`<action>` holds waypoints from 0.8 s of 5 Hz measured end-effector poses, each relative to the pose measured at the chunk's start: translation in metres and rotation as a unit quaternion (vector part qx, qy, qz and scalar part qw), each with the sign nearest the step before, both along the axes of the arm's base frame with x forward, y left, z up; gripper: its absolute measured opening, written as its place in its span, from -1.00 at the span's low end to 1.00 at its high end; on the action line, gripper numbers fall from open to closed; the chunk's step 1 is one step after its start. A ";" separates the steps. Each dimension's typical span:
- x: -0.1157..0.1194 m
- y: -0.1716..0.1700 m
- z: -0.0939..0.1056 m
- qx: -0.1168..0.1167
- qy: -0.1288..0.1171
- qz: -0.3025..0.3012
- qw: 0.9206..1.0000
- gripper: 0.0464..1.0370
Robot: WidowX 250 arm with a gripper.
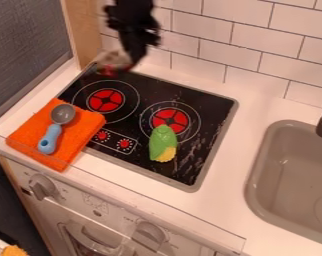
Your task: Put the silver pot on the left burner
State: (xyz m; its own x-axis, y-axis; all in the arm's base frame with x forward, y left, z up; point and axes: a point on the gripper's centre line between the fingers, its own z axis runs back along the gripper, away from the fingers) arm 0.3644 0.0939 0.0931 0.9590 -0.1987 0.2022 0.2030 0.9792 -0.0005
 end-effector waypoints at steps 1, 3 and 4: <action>-0.007 0.028 -0.003 0.016 0.003 0.020 1.000 -0.95; -0.023 0.029 -0.037 0.011 0.044 0.018 0.999 -0.95; -0.019 0.023 -0.042 0.019 0.045 0.007 0.999 -0.89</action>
State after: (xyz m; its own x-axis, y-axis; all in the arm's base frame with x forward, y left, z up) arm 0.3450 0.1171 0.0506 0.9757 -0.1906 0.1078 0.1895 0.9817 0.0202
